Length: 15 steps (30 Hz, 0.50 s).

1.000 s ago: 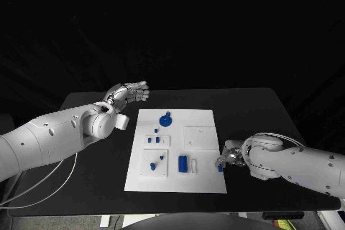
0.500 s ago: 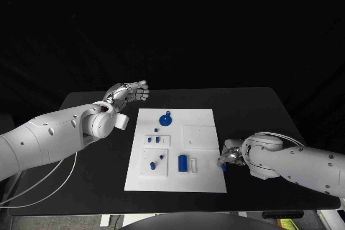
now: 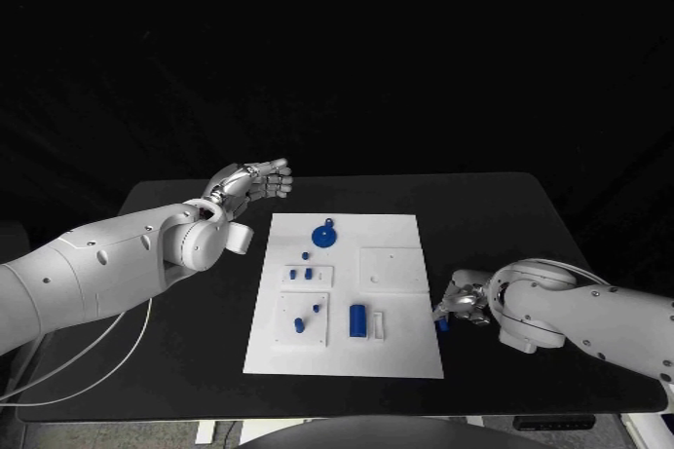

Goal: Assemble the parts on the task board

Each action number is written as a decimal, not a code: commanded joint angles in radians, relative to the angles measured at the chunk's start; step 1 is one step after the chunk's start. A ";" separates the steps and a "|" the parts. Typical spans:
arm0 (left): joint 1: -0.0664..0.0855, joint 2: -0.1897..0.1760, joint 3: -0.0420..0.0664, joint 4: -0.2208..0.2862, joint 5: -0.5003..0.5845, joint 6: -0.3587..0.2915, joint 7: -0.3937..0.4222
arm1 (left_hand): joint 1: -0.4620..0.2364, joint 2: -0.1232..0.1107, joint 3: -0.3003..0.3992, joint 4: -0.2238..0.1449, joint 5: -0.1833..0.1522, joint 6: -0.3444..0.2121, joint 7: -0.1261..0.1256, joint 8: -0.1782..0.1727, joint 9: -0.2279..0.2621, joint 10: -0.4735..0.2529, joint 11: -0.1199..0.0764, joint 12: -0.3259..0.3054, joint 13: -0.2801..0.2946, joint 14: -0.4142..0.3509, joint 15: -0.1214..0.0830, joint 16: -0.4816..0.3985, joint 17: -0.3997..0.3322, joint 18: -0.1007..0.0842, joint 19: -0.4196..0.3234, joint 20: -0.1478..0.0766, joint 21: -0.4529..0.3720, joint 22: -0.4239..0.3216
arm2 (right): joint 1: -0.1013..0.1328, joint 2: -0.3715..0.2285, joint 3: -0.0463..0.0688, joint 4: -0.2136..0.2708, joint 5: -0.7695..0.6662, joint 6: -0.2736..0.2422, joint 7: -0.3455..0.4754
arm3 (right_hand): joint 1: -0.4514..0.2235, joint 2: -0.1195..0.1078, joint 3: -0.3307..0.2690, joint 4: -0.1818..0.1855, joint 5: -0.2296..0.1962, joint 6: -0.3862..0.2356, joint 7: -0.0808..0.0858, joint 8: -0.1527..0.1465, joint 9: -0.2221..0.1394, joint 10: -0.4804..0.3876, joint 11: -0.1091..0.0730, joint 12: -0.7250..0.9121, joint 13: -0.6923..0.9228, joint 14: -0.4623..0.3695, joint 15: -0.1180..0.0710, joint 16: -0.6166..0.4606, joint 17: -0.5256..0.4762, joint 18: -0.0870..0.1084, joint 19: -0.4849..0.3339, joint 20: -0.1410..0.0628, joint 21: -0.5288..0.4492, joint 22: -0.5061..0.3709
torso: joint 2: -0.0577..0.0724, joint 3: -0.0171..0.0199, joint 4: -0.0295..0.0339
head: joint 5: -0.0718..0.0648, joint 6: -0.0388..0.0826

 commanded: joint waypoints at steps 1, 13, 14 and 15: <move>0.001 0.003 0.000 0.001 0.003 0.013 0.008 | -0.004 -0.002 0.001 0.006 -0.005 -0.008 0.032 -0.005 -0.001 -0.010 0.000 -0.005 -0.001 -0.006 -0.002 -0.004 0.001 0.013 0.007 0.001 -0.004 0.001 | 0.014 -0.003 0.004 0.017 0.110 -0.020 0.024 | -0.021 -0.009 -0.017 0.004 -0.003 0.005 -0.001 0.006 0.001 0.007 0.001 0.004 0.002 0.002 -0.005 -0.002 0.001 0.056 0.001 0.006 0.005 0.015 | 0.000 -0.0012 -0.0004 | 0.003 0.003; 0.001 0.003 0.000 0.002 0.003 0.012 0.008 | -0.003 -0.002 0.001 0.006 -0.005 -0.008 0.032 -0.005 -0.001 -0.011 0.000 -0.005 -0.001 -0.006 -0.002 -0.004 0.001 0.013 0.006 0.001 -0.004 0.001 | 0.023 0.038 0.015 0.074 0.228 -0.034 0.042 | -0.040 -0.009 -0.046 0.010 -0.003 0.007 -0.003 0.006 0.002 0.010 -0.001 0.003 0.001 0.001 -0.008 -0.002 0.000 0.056 0.001 0.002 0.006 0.015 | 0.001 -0.0008 0.0008 | 0.013 0.002; 0.001 0.004 0.000 0.002 0.003 0.012 0.008 | -0.003 -0.002 0.001 0.006 -0.005 -0.008 0.032 -0.005 -0.001 -0.011 0.000 -0.005 -0.001 -0.006 -0.002 -0.004 0.001 0.013 0.006 0.001 -0.005 0.001 | 0.023 0.047 0.015 0.074 0.233 -0.038 0.044 | -0.041 -0.010 -0.047 0.010 -0.003 0.007 -0.003 0.006 0.002 0.010 -0.001 0.003 0.001 0.001 -0.008 -0.002 0.000 0.056 0.001 0.002 0.006 0.015 | 0.001 -0.0007 0.0005 | 0.013 0.001; 0.001 0.005 0.000 0.002 0.003 0.013 0.008 | -0.003 -0.002 0.001 0.006 -0.005 -0.008 0.032 -0.005 -0.001 -0.011 0.000 -0.005 -0.001 -0.006 -0.002 -0.004 0.001 0.013 0.006 0.001 -0.005 0.001 | 0.023 0.056 0.015 0.073 0.233 -0.039 0.045 | -0.041 -0.011 -0.049 0.009 -0.003 0.007 -0.003 0.006 0.002 0.010 -0.001 0.003 0.001 0.001 -0.008 -0.002 0.000 0.056 0.001 0.002 0.006 0.015 | 0.001 -0.0007 0.0005 | 0.013 0.002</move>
